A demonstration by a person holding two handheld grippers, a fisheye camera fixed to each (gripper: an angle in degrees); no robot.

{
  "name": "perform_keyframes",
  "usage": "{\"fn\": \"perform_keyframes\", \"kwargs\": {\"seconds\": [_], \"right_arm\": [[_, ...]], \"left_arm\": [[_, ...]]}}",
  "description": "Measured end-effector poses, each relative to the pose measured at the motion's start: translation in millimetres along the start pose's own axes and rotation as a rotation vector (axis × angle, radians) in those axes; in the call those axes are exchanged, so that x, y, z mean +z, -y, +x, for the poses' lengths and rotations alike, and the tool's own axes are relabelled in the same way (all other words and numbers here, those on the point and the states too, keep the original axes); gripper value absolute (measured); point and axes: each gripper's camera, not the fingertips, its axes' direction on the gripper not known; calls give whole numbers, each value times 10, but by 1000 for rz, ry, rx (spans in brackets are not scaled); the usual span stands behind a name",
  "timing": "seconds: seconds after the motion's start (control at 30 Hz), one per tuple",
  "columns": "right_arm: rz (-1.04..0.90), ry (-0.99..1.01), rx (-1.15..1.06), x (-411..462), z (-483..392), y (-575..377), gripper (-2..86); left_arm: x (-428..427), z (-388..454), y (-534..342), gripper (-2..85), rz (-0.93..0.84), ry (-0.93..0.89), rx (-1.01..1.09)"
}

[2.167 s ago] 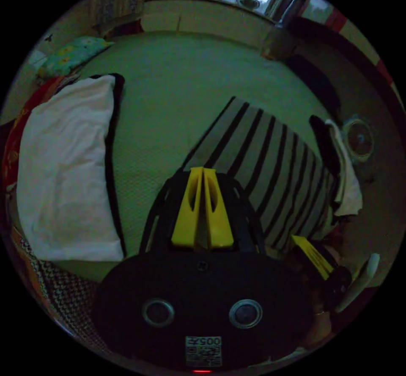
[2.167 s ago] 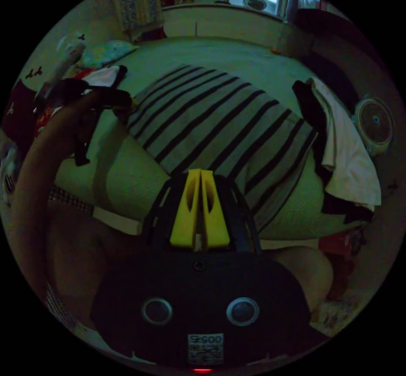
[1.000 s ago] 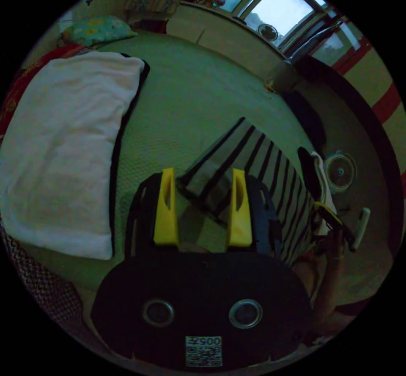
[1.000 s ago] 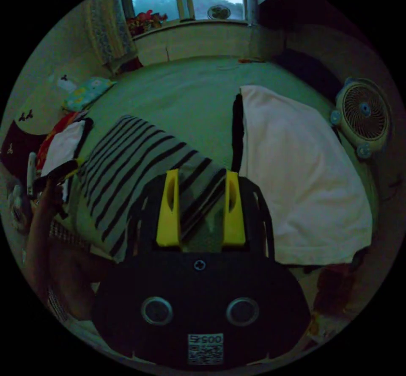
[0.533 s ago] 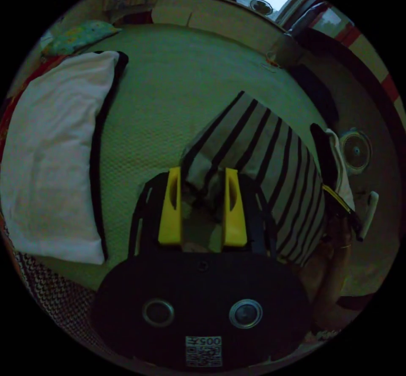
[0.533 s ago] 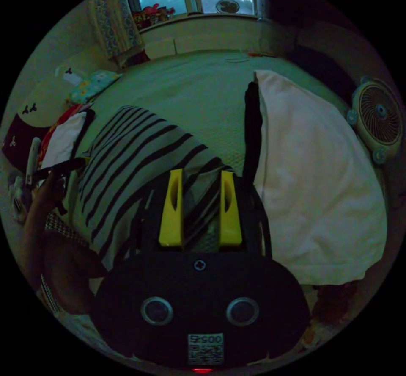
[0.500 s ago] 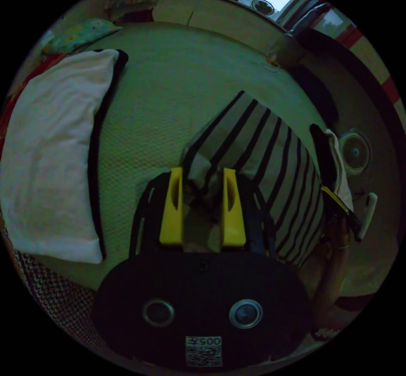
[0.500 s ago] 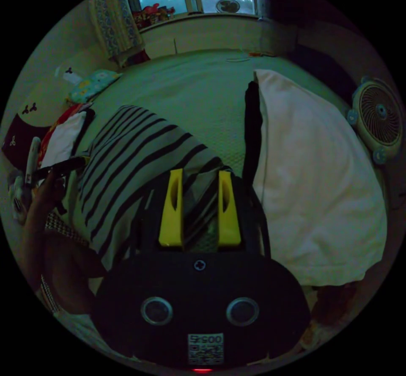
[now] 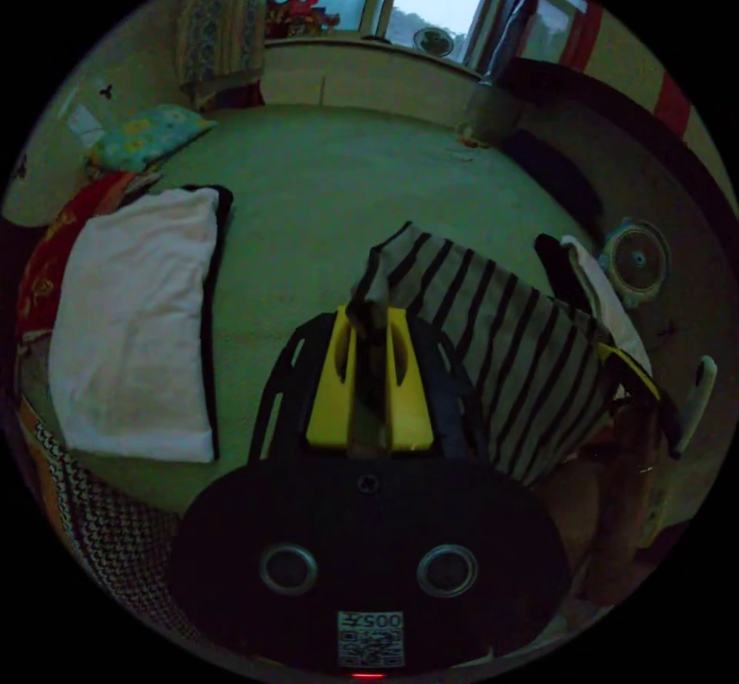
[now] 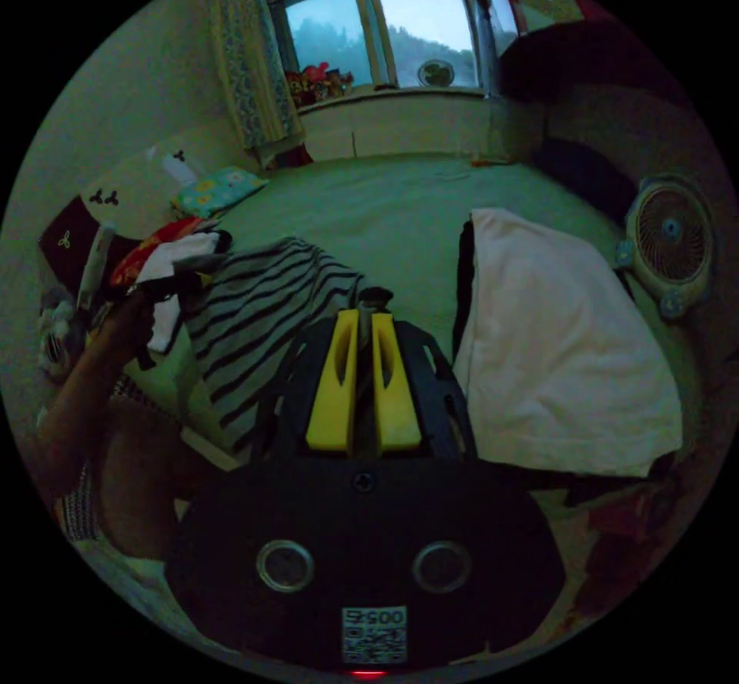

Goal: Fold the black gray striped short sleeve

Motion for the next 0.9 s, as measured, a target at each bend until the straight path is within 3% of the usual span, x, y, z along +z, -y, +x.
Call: {"fn": "perform_keyframes", "kwargs": {"seconds": [0.33,0.67,0.83,0.9], "right_arm": [[148,-87,54,-879,259,26,-9],[302,-377,188,-1637,1135,10,-9],[145,-541,358,-1277,1729,-204,-7],[-107,-537,412,-856,2000,-306,5]], "left_arm": [[-245,1453,573,66,81,-15,150],[-173,3426,1534,59,220,-170,399],[719,4192,1775,64,59,-317,401],[1148,4375,1746,73,-56,-322,392]]}}
